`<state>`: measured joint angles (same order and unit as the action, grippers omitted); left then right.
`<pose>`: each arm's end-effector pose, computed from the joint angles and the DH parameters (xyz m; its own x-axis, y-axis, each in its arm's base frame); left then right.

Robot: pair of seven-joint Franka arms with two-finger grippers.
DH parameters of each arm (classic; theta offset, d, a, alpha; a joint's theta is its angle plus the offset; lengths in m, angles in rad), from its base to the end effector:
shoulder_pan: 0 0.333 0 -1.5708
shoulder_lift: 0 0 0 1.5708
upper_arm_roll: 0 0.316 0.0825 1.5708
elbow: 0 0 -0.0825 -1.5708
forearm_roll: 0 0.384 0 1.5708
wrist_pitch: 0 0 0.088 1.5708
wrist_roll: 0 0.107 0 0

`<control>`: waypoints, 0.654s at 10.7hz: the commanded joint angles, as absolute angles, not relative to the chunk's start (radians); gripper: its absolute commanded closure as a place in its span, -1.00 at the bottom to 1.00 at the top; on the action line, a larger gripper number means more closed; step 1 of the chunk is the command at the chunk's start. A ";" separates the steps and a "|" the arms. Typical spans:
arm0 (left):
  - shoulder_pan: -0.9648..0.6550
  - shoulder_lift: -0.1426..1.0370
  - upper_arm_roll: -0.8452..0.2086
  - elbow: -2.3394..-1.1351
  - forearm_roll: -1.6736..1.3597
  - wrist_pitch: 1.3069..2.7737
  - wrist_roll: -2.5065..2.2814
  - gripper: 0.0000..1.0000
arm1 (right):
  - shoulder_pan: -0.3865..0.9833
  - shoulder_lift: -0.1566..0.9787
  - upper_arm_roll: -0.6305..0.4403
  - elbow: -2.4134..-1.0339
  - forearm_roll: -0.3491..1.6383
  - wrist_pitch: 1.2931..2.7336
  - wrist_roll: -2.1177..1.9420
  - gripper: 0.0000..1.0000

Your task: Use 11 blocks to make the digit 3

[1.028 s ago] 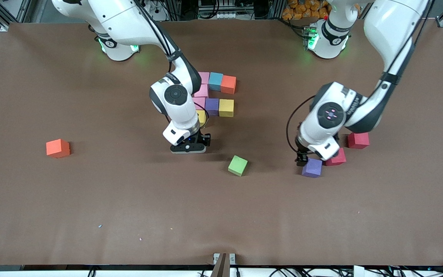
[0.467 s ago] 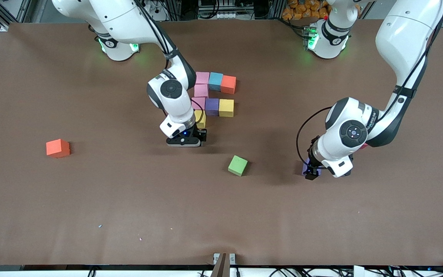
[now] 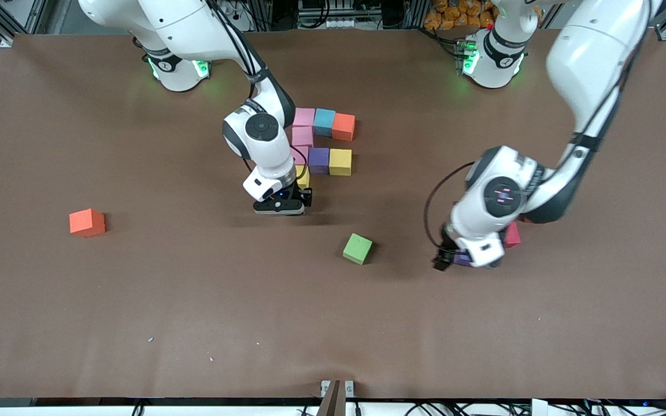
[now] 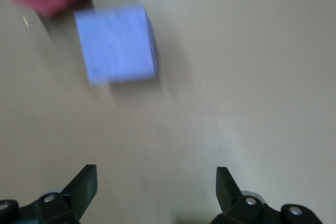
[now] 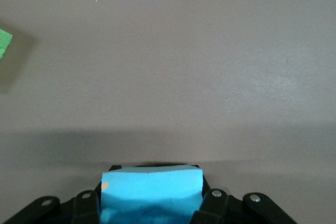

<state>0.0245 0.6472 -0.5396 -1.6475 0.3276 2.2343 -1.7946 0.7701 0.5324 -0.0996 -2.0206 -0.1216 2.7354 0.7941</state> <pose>0.6238 -0.2870 0.2807 0.3832 0.9217 -0.0594 0.9236 -0.3817 0.0353 0.4811 0.3899 0.2017 0.9786 -0.0022 0.2057 0.0065 -0.9991 -0.0416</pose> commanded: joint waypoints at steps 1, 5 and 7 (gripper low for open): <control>-0.046 0.718 -0.537 -1.550 0.339 2.212 -1.824 -1.00 | 0.788 0.499 -0.117 -2.054 -0.262 2.721 0.914 1.00; -0.144 0.840 -0.535 -1.435 0.342 2.212 -1.821 -1.00 | 0.793 0.505 -0.115 -2.036 -0.342 2.721 1.009 1.00; -0.214 0.874 -0.477 -1.387 0.339 2.212 -1.813 -1.00 | 0.807 0.505 -0.115 -2.030 -0.344 2.721 1.023 1.00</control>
